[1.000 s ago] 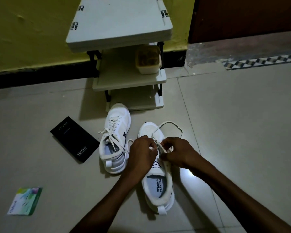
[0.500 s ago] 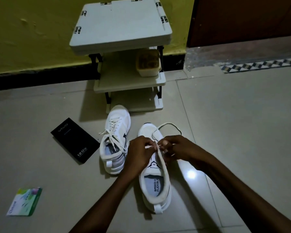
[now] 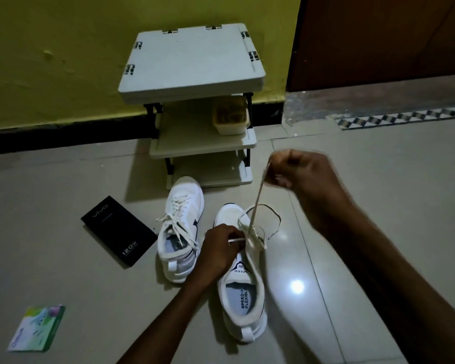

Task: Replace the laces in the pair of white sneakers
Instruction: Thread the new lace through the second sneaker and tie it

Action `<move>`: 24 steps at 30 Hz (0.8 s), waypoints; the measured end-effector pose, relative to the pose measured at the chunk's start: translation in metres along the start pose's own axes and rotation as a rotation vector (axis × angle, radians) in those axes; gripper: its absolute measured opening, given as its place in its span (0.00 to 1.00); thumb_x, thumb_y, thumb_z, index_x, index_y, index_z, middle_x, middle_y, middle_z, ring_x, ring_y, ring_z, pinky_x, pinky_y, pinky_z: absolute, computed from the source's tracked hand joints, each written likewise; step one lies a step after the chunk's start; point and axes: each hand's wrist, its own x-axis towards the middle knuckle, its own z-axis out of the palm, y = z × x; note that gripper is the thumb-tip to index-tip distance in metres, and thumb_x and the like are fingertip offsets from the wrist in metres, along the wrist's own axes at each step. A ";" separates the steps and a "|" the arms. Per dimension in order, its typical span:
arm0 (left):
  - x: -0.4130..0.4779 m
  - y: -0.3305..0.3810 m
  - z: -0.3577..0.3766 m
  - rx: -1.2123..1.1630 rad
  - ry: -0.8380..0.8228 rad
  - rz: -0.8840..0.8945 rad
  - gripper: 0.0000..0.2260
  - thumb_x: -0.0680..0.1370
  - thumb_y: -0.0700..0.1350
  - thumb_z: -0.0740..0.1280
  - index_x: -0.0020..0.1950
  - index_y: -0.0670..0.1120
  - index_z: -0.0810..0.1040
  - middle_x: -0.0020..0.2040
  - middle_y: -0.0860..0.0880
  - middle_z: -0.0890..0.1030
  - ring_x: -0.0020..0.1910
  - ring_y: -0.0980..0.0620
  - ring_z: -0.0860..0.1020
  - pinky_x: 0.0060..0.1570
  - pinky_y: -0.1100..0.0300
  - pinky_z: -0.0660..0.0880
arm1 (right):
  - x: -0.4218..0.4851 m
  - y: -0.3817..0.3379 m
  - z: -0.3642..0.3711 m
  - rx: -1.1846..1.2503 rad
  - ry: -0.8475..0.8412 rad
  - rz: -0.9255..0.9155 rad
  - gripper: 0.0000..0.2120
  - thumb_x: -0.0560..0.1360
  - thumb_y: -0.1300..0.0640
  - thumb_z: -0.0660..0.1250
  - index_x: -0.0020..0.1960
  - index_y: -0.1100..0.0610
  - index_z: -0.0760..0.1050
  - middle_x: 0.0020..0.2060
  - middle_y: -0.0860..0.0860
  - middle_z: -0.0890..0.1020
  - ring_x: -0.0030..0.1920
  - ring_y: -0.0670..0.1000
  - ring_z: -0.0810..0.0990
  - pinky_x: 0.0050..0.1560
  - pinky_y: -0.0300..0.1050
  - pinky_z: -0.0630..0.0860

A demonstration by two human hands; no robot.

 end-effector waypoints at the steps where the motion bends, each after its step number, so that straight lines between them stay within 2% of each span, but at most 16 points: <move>1: -0.001 0.002 -0.002 0.028 0.010 0.024 0.06 0.74 0.38 0.71 0.49 0.46 0.85 0.47 0.49 0.85 0.47 0.53 0.81 0.47 0.64 0.73 | -0.003 -0.021 -0.002 0.183 -0.044 -0.039 0.08 0.79 0.60 0.62 0.44 0.62 0.77 0.38 0.51 0.82 0.43 0.49 0.82 0.51 0.47 0.81; 3: 0.000 0.008 -0.011 0.135 0.097 0.106 0.09 0.72 0.38 0.70 0.46 0.50 0.84 0.45 0.51 0.84 0.47 0.52 0.81 0.48 0.60 0.75 | -0.011 -0.042 -0.001 0.430 -0.132 0.014 0.10 0.81 0.57 0.58 0.47 0.61 0.74 0.39 0.51 0.81 0.41 0.48 0.81 0.48 0.45 0.81; 4: 0.002 0.014 -0.017 0.204 0.189 0.152 0.09 0.72 0.38 0.70 0.46 0.51 0.83 0.45 0.51 0.82 0.48 0.51 0.79 0.50 0.56 0.75 | -0.013 -0.039 0.002 0.398 -0.154 0.077 0.10 0.82 0.56 0.56 0.49 0.60 0.74 0.40 0.51 0.81 0.36 0.46 0.79 0.42 0.42 0.80; 5: 0.005 0.023 -0.027 0.256 0.309 0.191 0.08 0.73 0.38 0.69 0.46 0.51 0.82 0.46 0.51 0.81 0.48 0.49 0.78 0.50 0.53 0.74 | -0.013 -0.026 0.004 0.239 -0.159 0.141 0.10 0.82 0.56 0.56 0.49 0.59 0.74 0.42 0.52 0.81 0.32 0.45 0.77 0.35 0.40 0.77; 6: 0.007 0.032 -0.038 0.286 0.436 0.225 0.06 0.74 0.40 0.69 0.47 0.50 0.81 0.47 0.51 0.81 0.49 0.49 0.76 0.50 0.52 0.72 | -0.013 -0.008 0.007 -0.049 -0.162 0.189 0.10 0.82 0.55 0.57 0.48 0.58 0.74 0.44 0.53 0.82 0.30 0.45 0.75 0.32 0.40 0.73; 8: 0.012 0.049 -0.060 0.349 0.579 0.261 0.04 0.76 0.46 0.69 0.50 0.50 0.79 0.49 0.52 0.78 0.50 0.50 0.74 0.48 0.52 0.72 | -0.008 0.039 0.007 -0.735 -0.203 0.235 0.11 0.81 0.50 0.60 0.46 0.56 0.75 0.45 0.53 0.83 0.36 0.49 0.78 0.37 0.44 0.73; 9: 0.014 0.054 -0.067 0.388 0.566 0.232 0.08 0.75 0.51 0.71 0.52 0.50 0.78 0.50 0.52 0.77 0.50 0.50 0.74 0.47 0.53 0.73 | -0.007 0.061 0.007 -0.994 -0.251 0.252 0.13 0.80 0.47 0.62 0.47 0.56 0.76 0.46 0.53 0.83 0.43 0.52 0.80 0.42 0.45 0.74; 10: 0.015 0.056 -0.071 0.418 0.508 0.169 0.12 0.75 0.55 0.71 0.53 0.50 0.77 0.51 0.52 0.77 0.49 0.51 0.75 0.46 0.54 0.74 | -0.009 0.078 0.007 -1.130 -0.299 0.280 0.16 0.78 0.44 0.63 0.49 0.57 0.77 0.47 0.54 0.83 0.48 0.54 0.80 0.47 0.46 0.74; 11: 0.017 0.057 -0.072 0.432 0.437 0.087 0.15 0.74 0.59 0.70 0.53 0.51 0.77 0.49 0.52 0.78 0.48 0.50 0.77 0.45 0.54 0.75 | -0.011 0.090 0.007 -1.156 -0.344 0.309 0.19 0.77 0.41 0.63 0.49 0.58 0.78 0.46 0.54 0.83 0.49 0.54 0.81 0.49 0.47 0.76; 13: 0.017 0.051 -0.067 0.386 0.309 -0.058 0.16 0.75 0.63 0.66 0.47 0.51 0.77 0.44 0.49 0.81 0.44 0.47 0.80 0.43 0.54 0.77 | -0.015 0.107 0.007 -1.081 -0.389 0.334 0.20 0.75 0.40 0.66 0.45 0.57 0.80 0.41 0.54 0.85 0.45 0.53 0.82 0.50 0.49 0.78; 15: 0.016 0.039 -0.057 0.306 0.214 -0.090 0.13 0.75 0.61 0.66 0.43 0.52 0.76 0.43 0.49 0.82 0.45 0.47 0.80 0.43 0.56 0.74 | -0.015 0.113 0.007 -1.060 -0.363 0.289 0.15 0.75 0.43 0.67 0.36 0.53 0.77 0.37 0.54 0.84 0.42 0.54 0.83 0.47 0.49 0.79; 17: 0.013 0.026 -0.047 0.287 0.118 -0.051 0.11 0.74 0.57 0.70 0.49 0.51 0.76 0.49 0.49 0.79 0.52 0.47 0.78 0.48 0.56 0.72 | -0.011 0.114 0.007 -1.083 -0.326 0.238 0.18 0.75 0.47 0.66 0.30 0.53 0.71 0.34 0.54 0.81 0.40 0.56 0.81 0.43 0.47 0.76; 19: 0.011 0.015 -0.038 0.311 0.004 -0.056 0.21 0.72 0.54 0.73 0.61 0.49 0.73 0.59 0.47 0.72 0.59 0.47 0.72 0.56 0.54 0.71 | -0.008 0.114 0.007 -1.077 -0.321 0.211 0.20 0.76 0.49 0.65 0.28 0.54 0.68 0.29 0.52 0.77 0.38 0.56 0.79 0.38 0.46 0.72; 21: 0.010 0.009 -0.032 0.288 -0.053 -0.101 0.32 0.70 0.52 0.76 0.69 0.48 0.66 0.64 0.45 0.66 0.63 0.45 0.70 0.61 0.53 0.70 | -0.006 0.115 0.006 -1.061 -0.320 0.203 0.19 0.76 0.50 0.65 0.28 0.53 0.70 0.27 0.50 0.74 0.38 0.55 0.78 0.38 0.45 0.70; 24: 0.009 0.004 -0.027 0.213 -0.038 -0.135 0.36 0.69 0.51 0.77 0.72 0.48 0.63 0.66 0.44 0.65 0.65 0.43 0.69 0.64 0.51 0.69 | -0.005 0.103 0.005 -1.052 -0.313 0.219 0.16 0.77 0.50 0.66 0.30 0.51 0.76 0.28 0.47 0.77 0.38 0.51 0.78 0.39 0.41 0.68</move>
